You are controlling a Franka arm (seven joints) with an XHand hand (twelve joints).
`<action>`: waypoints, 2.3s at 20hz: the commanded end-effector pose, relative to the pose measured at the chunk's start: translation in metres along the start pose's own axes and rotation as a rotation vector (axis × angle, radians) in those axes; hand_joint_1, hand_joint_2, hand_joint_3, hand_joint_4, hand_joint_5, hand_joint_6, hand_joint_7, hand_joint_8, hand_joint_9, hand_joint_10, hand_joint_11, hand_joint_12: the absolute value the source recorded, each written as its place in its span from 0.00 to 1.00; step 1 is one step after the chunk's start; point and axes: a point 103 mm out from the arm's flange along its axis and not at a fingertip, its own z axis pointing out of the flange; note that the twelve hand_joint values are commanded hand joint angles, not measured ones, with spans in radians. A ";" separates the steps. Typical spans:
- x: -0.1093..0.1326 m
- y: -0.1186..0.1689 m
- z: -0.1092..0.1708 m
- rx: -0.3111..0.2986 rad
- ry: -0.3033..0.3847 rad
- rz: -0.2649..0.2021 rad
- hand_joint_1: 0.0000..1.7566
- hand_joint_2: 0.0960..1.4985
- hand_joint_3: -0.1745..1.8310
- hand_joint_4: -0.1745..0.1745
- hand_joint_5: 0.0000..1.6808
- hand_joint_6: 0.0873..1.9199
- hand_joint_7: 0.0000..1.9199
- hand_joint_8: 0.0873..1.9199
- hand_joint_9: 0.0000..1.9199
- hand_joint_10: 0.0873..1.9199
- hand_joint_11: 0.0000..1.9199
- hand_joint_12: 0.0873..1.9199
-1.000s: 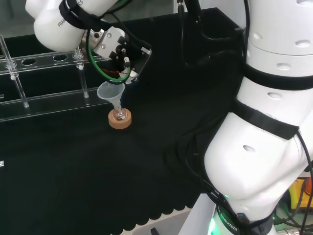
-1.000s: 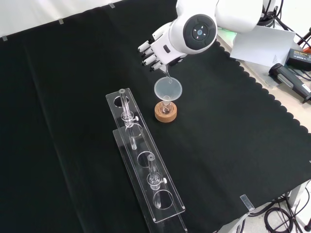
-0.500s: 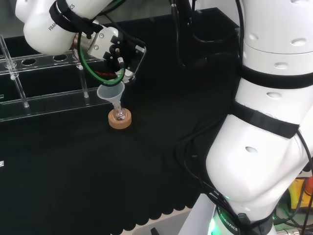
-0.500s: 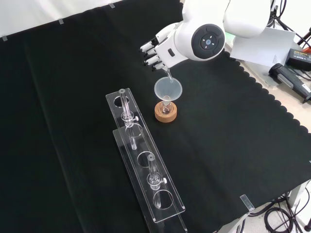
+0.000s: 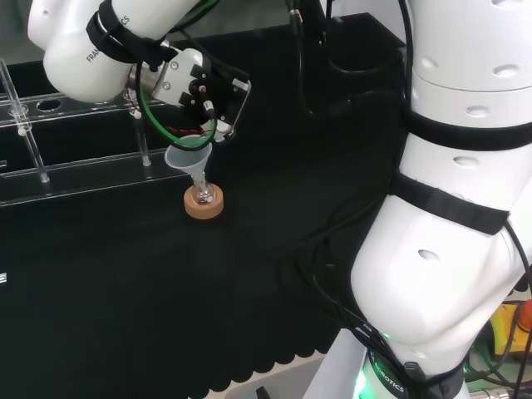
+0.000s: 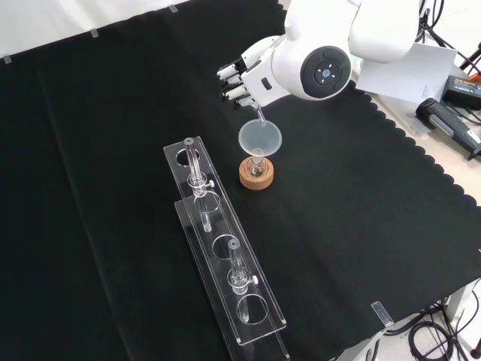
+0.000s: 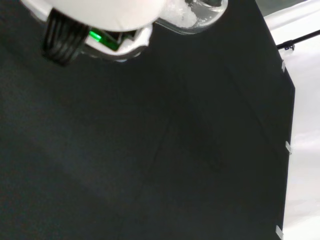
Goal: Pour all the NaCl from the weighing funnel into the round-bottom flask.
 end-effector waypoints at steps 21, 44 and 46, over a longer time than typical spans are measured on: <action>0.003 0.000 -0.006 0.027 -0.100 0.011 0.65 0.38 0.41 1.00 0.83 0.19 0.37 0.30 0.57 0.09 0.42 0.54; -0.002 0.002 0.002 -0.029 -0.138 0.000 0.65 0.37 0.41 1.00 0.83 0.19 0.36 0.30 0.57 0.09 0.42 0.54; -0.002 0.001 -0.001 -0.024 -0.142 0.004 0.65 0.37 0.41 1.00 0.83 0.19 0.36 0.30 0.57 0.09 0.42 0.54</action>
